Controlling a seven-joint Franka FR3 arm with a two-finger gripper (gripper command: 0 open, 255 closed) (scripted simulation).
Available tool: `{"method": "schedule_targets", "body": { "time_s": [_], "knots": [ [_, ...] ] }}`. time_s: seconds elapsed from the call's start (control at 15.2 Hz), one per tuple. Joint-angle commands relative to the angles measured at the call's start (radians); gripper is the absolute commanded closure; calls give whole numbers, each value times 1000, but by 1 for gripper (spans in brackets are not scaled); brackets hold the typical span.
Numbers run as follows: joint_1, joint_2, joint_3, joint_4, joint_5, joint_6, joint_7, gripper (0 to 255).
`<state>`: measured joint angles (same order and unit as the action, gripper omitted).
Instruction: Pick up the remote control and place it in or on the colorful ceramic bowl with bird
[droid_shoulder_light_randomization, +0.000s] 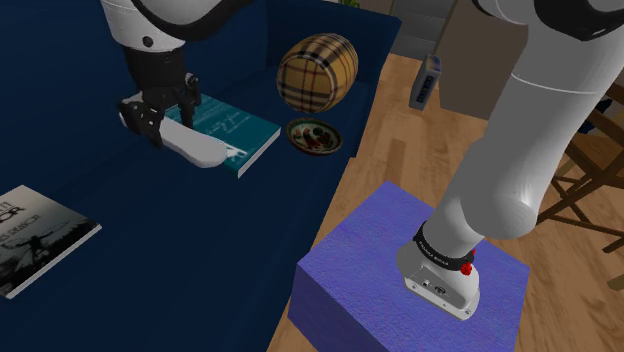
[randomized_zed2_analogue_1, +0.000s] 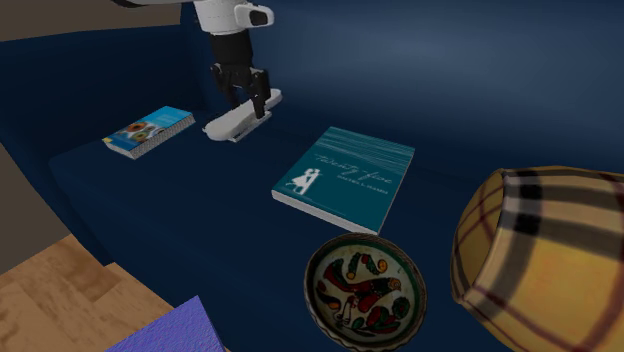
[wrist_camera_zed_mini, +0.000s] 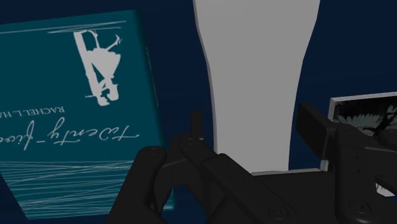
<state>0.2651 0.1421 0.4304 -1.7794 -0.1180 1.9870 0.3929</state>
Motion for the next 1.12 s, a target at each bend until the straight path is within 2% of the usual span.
{"method": "schedule_targets", "body": {
  "time_s": [0.0, 0.53, 1.06],
  "knots": [
    [-16, -33, -6, -27, 17, -1, -27, 255],
    [-111, -244, -93, -263, 120, 48, -242, 255],
    [-180, -394, -215, -421, 162, 60, -455, 255]
  ]
}}
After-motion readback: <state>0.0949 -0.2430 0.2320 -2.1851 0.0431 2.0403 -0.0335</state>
